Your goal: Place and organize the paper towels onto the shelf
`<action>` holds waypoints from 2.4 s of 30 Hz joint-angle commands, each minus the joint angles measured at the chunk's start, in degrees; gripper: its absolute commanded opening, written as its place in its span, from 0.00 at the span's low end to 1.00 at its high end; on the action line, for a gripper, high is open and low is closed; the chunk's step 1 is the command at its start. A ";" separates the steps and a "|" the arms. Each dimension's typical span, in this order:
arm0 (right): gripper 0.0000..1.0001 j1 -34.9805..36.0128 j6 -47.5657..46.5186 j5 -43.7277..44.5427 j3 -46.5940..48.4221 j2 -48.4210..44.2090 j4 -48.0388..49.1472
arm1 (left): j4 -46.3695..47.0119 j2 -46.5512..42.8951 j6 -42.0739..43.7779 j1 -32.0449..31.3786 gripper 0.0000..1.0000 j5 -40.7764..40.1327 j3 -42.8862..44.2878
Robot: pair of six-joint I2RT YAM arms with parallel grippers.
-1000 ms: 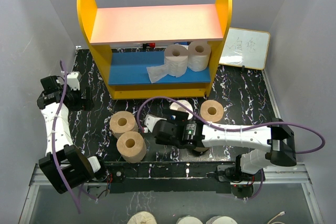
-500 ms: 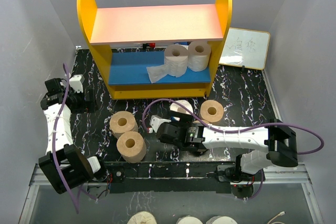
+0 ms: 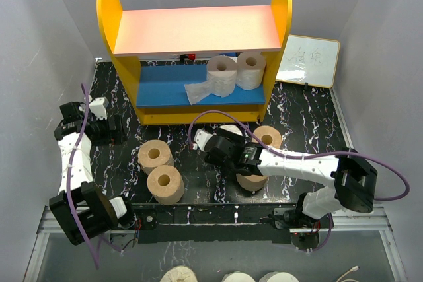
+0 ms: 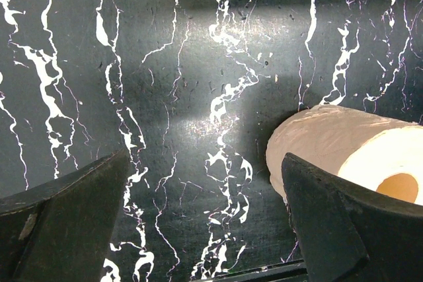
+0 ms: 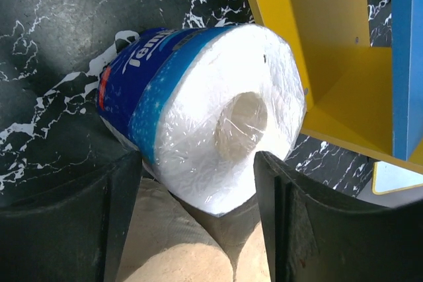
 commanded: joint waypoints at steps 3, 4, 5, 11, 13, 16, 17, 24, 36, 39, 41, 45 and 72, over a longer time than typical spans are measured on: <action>0.63 -0.37 -0.24 -2.01 1.06 3.64 4.77 | 0.71 -0.87 0.19 -0.38 0.99 1.76 -0.34; 0.62 -0.47 -0.21 -2.20 1.00 4.25 5.04 | 0.78 -0.94 0.25 -0.38 0.99 1.75 -0.45; 0.60 -0.58 -0.24 -2.29 1.09 4.86 5.26 | 0.89 -0.94 0.28 -0.39 0.99 1.84 -0.59; 0.38 -0.87 0.69 -2.93 1.50 7.95 5.06 | 1.19 -0.60 0.50 -0.39 0.99 1.70 -0.72; 0.13 -0.85 1.00 -2.72 1.80 8.20 4.70 | 1.20 -0.59 0.63 -0.38 0.99 1.54 -0.73; 0.00 -0.82 2.41 -2.22 5.13 8.30 0.63 | 1.18 -0.52 0.85 -0.39 0.99 1.26 -0.73; 0.00 -0.77 2.99 -2.39 6.89 8.20 -1.38 | 1.15 -0.49 0.89 -0.39 0.99 1.17 -0.71; 0.00 2.87 5.22 -1.28 20.76 5.25 -11.73 | 1.49 0.25 -0.03 -0.48 0.99 1.44 -0.47; 0.00 5.61 -3.70 3.11 40.28 12.10 -10.91 | 1.04 0.38 -2.22 -1.17 0.99 2.79 1.77; 0.00 3.56 -7.38 -0.38 43.29 13.95 -6.73 | 1.22 0.44 -2.29 -1.35 0.99 2.33 2.48; 0.00 1.98 -8.79 -3.56 47.40 16.44 -7.25 | 0.89 1.22 -1.99 -1.44 0.99 2.06 3.34; 0.00 -0.26 -10.33 -3.99 56.58 23.36 -8.77 | 0.66 1.82 -1.83 -1.44 0.99 1.85 4.34; 0.28 -8.17 -14.60 -5.55 72.59 39.18 -0.72 | 3.35 1.73 2.21 -1.53 0.99 -2.41 3.07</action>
